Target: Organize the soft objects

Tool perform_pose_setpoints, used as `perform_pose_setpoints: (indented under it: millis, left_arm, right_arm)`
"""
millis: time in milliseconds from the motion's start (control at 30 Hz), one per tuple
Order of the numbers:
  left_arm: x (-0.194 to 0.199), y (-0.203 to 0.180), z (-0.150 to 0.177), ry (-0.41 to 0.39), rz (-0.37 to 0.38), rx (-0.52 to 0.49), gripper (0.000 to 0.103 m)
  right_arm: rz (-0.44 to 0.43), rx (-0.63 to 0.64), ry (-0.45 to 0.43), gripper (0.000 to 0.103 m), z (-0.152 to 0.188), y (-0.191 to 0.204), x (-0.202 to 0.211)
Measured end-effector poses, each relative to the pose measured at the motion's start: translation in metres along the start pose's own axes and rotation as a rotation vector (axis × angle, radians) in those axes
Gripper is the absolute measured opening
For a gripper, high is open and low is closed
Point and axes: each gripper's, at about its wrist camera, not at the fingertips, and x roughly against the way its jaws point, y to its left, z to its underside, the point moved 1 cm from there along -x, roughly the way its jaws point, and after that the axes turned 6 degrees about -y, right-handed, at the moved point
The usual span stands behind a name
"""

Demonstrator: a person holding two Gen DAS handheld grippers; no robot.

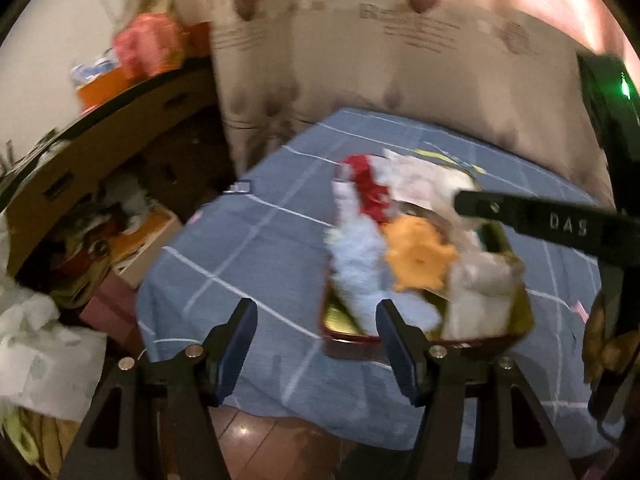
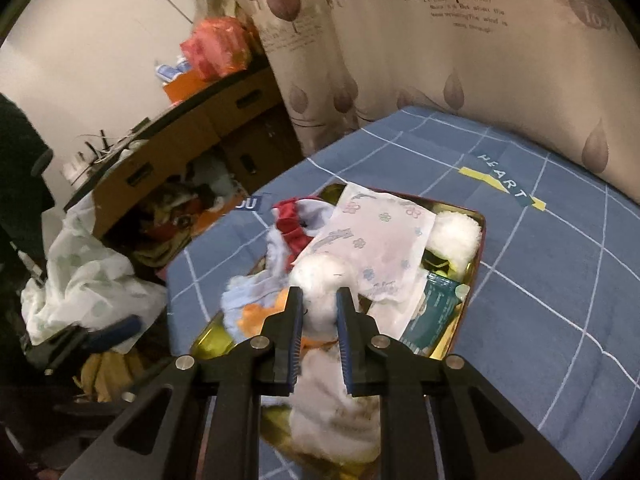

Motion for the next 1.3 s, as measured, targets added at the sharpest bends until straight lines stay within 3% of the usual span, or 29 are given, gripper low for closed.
perform_pose_setpoints:
  millis: [133, 300, 500, 600, 667, 767, 933, 1300]
  left_arm:
    - [0.001, 0.009, -0.001, -0.011, -0.001, 0.018, 0.063]
    - [-0.009, 0.007, 0.0, 0.031, -0.011, -0.005, 0.064]
    - [-0.01, 0.005, 0.003, 0.032, -0.015, -0.01, 0.064]
    - [-0.012, 0.004, 0.004, 0.038, -0.018, -0.016, 0.064]
    - [-0.011, 0.004, 0.004, 0.037, -0.02, -0.018, 0.064]
    - [-0.007, 0.004, 0.003, 0.021, -0.006, -0.018, 0.064]
    - [0.002, 0.003, 0.002, -0.008, 0.037, -0.006, 0.064]
    - [0.023, -0.011, 0.001, -0.076, 0.064, -0.049, 0.064]
  right_arm:
    - [0.037, -0.003, 0.019, 0.017, -0.002, -0.002, -0.01]
    - [0.051, 0.013, 0.027, 0.021, 0.001, 0.004, -0.013]
    - [0.073, 0.006, -0.006, 0.034, 0.0, 0.007, -0.003]
    - [0.092, 0.011, -0.065, 0.049, 0.0, 0.013, 0.015]
    - [0.134, 0.041, -0.113, 0.066, 0.002, 0.024, 0.031]
    - [0.19, 0.082, -0.198, 0.084, 0.009, 0.04, 0.055]
    - [0.275, 0.136, -0.297, 0.094, 0.026, 0.063, 0.087]
    - [0.448, 0.17, -0.474, 0.102, 0.05, 0.083, 0.139]
